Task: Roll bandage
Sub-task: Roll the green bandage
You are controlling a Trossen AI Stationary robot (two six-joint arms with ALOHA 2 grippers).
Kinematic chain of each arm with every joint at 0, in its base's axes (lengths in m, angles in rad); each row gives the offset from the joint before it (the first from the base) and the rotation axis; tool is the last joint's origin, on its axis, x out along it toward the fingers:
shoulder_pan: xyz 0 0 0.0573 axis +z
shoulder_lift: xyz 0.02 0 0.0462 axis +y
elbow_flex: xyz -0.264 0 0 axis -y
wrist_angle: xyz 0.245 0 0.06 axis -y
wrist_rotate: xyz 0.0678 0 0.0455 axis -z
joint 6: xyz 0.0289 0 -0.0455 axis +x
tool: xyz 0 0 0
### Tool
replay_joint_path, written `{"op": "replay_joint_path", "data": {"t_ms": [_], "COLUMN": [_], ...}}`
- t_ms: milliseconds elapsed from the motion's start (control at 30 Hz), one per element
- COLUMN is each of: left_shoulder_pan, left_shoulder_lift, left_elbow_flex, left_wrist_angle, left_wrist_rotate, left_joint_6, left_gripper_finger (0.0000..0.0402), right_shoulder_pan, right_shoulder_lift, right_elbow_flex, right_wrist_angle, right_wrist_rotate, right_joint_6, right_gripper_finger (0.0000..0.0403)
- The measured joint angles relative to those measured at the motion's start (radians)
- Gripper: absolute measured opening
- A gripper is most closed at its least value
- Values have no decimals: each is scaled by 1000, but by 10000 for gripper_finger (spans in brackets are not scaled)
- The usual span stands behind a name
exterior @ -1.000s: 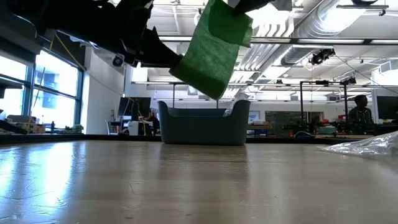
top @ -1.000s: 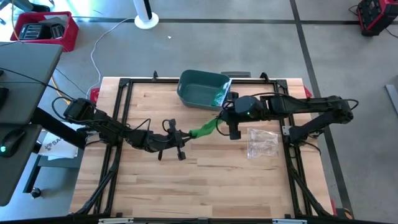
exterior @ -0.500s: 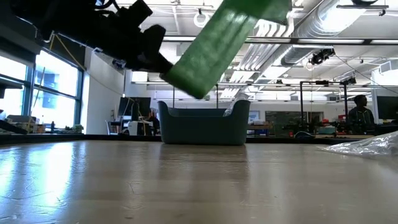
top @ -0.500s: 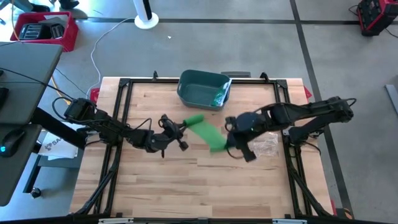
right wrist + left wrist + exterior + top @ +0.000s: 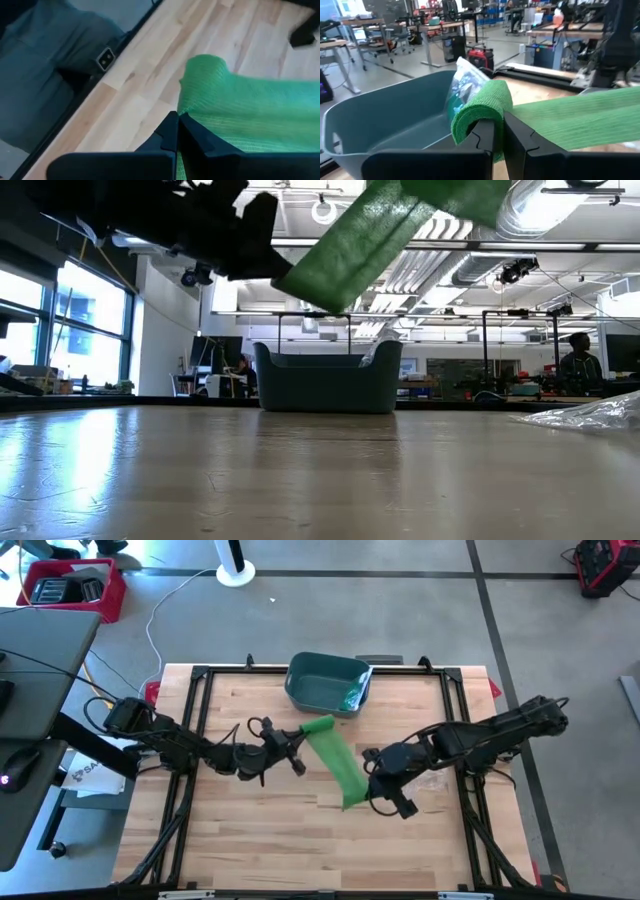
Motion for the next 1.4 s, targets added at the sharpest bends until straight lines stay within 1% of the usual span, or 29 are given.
{"op": "replay_joint_path", "data": {"t_ms": [100,167,233,300,467,567,733,833,1033,1167,1267,1333,1400], "left_shoulder_pan": [15,22,22,22,22,21,21,21,21,23,22,22,23], "left_shoulder_lift": [0,0,6,19,77,123,192,211,211,211,211,211,211], "left_elbow_flex": [0,0,0,0,0,0,1,2,2,2,2,2,2], "left_wrist_angle": [-44,-69,-77,-73,9,89,220,263,285,309,310,318,347], "left_wrist_rotate": [1,3,9,30,98,146,270,347,425,484,465,406,354], "left_joint_6": [-13,-25,-23,-17,-13,3,42,54,55,55,55,51,48], "left_gripper_finger": [12,12,12,12,12,12,12,12,12,12,12,12,12], "right_shoulder_pan": [32,50,66,74,58,11,-104,-169,-265,-298,-310,-308,-295], "right_shoulder_lift": [-9,-26,-48,-72,-126,-147,-160,-158,-156,-147,-140,-134,-121], "right_elbow_flex": [0,0,0,0,0,0,0,0,-12,-12,-12,-12,-12], "right_wrist_angle": [16,21,36,53,148,174,167,149,122,100,97,90,67], "right_wrist_rotate": [0,21,84,172,403,471,476,473,472,460,389,290,161], "right_joint_6": [-3,-4,1,6,5,6,54,76,92,102,91,82,74], "right_gripper_finger": [0,0,0,0,0,0,0,0,0,0,0,0,0]}}
